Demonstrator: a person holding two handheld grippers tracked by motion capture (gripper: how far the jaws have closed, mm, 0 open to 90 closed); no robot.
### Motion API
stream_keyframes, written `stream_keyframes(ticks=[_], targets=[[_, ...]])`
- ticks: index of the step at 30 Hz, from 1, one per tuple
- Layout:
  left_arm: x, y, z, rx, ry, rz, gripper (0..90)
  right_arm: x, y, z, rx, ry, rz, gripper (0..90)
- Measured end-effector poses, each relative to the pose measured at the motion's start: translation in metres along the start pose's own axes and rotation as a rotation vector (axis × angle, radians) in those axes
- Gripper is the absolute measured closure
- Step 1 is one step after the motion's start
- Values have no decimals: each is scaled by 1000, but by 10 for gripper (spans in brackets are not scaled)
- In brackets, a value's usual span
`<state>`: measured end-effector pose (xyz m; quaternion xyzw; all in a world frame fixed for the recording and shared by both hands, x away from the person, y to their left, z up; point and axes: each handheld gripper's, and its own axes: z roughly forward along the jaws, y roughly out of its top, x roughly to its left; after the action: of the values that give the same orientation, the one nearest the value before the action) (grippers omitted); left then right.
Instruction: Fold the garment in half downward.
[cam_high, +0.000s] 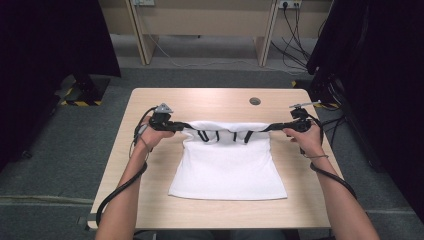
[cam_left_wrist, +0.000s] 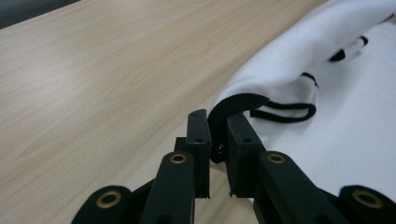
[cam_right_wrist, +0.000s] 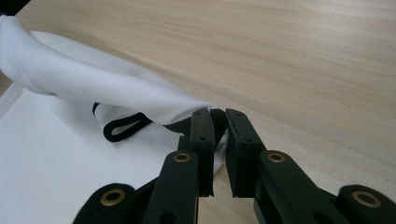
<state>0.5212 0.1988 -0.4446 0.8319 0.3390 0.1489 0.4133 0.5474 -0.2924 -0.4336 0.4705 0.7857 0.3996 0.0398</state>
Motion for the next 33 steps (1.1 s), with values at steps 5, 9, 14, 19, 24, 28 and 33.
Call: stream_keyframes(ticks=[5,9,14,19,24,28,33], targets=[[-8,-3,1,37,29,64,803,6,-4,-1,12,-8,-36,829],[-17,-2,-2,48,53,132,804,12,-6,-5,6,-18,-72,828],[-24,-1,-8,47,62,174,805,23,-9,-12,-13,-26,-115,829],[-33,-2,-14,43,65,201,807,32,-14,-18,-13,-32,-155,829],[-40,-3,-21,35,71,228,808,38,-20,-22,-15,-37,-184,829],[-44,-5,-26,39,76,248,809,42,-24,-25,-13,-33,-204,830],[-49,-10,-30,44,74,259,809,49,-29,-31,-10,-27,-236,829]])
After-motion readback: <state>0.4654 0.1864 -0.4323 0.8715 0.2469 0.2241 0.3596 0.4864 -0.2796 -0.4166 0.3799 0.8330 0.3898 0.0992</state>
